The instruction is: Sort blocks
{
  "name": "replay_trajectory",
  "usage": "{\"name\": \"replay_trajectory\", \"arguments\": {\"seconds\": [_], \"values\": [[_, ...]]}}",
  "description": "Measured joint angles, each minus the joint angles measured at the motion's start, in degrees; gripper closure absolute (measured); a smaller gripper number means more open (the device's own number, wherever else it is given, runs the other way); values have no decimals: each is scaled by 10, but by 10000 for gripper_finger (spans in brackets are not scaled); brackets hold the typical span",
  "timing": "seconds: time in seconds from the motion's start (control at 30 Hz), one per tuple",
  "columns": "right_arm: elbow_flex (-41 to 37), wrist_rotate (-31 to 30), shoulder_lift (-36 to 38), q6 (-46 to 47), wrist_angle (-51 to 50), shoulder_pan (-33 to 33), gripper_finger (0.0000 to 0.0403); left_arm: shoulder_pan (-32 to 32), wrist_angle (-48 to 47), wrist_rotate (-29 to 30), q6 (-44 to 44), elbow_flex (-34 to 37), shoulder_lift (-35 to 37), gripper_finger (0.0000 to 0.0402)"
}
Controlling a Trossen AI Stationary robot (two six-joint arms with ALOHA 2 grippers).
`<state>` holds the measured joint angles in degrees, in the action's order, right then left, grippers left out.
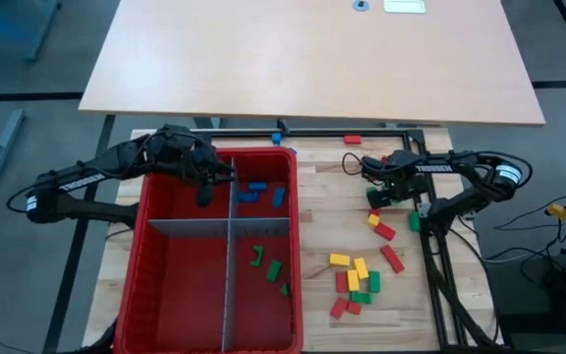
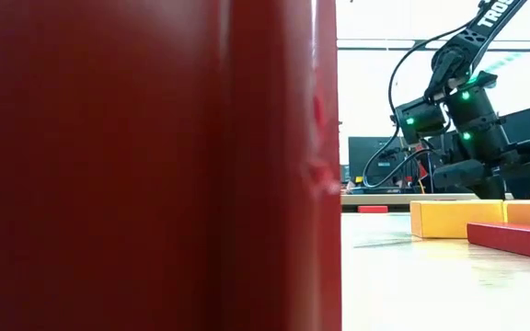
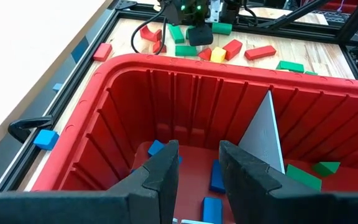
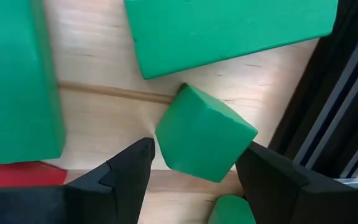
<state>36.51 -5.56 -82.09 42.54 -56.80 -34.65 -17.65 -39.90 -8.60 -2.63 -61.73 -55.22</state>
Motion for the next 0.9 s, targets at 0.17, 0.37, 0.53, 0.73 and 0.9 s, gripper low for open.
{"name": "replay_trajectory", "arguments": {"seconds": [0.17, 0.37, 0.53, 0.73, 0.9], "values": [[2, -1, -1, -2, 4, -1, 193, 0, 0, 0, 1, 0, 0, 299], [3, -3, -1, -2, 17, -6, 197, 0, 0, 0, 2, 0, 0, 299], [4, -6, -1, -2, 27, -6, 199, 0, 1, 0, 2, 0, 0, 299], [4, -9, -1, -2, 40, -7, 199, 0, 2, 0, 2, 0, 0, 299], [4, -15, -1, -2, 53, -6, 207, 0, 4, 0, 2, 0, 0, 299]]}}
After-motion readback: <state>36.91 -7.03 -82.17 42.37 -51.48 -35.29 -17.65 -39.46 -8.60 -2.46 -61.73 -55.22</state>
